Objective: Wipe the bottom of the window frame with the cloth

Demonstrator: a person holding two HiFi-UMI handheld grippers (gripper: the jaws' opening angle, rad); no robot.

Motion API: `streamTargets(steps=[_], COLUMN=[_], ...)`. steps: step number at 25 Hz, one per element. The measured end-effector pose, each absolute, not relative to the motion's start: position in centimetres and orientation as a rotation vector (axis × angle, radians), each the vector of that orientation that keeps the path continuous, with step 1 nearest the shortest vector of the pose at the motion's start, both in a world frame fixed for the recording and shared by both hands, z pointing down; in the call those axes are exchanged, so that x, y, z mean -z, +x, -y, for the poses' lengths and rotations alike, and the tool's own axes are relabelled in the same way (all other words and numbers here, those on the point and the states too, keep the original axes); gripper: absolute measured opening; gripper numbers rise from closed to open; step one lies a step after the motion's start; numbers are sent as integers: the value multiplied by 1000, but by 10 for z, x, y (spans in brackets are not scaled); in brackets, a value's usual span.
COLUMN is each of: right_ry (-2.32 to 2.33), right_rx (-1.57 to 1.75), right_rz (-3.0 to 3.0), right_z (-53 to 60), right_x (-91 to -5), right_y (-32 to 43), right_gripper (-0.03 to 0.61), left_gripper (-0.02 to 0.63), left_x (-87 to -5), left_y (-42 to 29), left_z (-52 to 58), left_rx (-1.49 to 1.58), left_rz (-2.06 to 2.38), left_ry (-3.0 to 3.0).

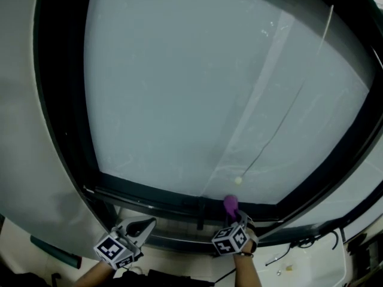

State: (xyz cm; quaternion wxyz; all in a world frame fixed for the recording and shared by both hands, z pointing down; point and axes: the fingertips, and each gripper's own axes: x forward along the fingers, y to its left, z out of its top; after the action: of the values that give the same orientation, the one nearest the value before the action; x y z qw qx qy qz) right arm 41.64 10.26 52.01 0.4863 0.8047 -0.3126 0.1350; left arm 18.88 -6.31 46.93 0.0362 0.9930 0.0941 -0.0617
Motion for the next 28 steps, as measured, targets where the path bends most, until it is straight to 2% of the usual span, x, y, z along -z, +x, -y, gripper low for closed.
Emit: streamTargets(steps=[28], right_ry=[1964], right_rx=[-187], right_rz=[961], right_z=[-38], right_x=[-501], right_y=[364], right_gripper=[86], left_gripper=[5], left_x=[-481], left_y=[161], left_z=[80], left_rx=[142], left_rz=[-206], left_ry=[3051])
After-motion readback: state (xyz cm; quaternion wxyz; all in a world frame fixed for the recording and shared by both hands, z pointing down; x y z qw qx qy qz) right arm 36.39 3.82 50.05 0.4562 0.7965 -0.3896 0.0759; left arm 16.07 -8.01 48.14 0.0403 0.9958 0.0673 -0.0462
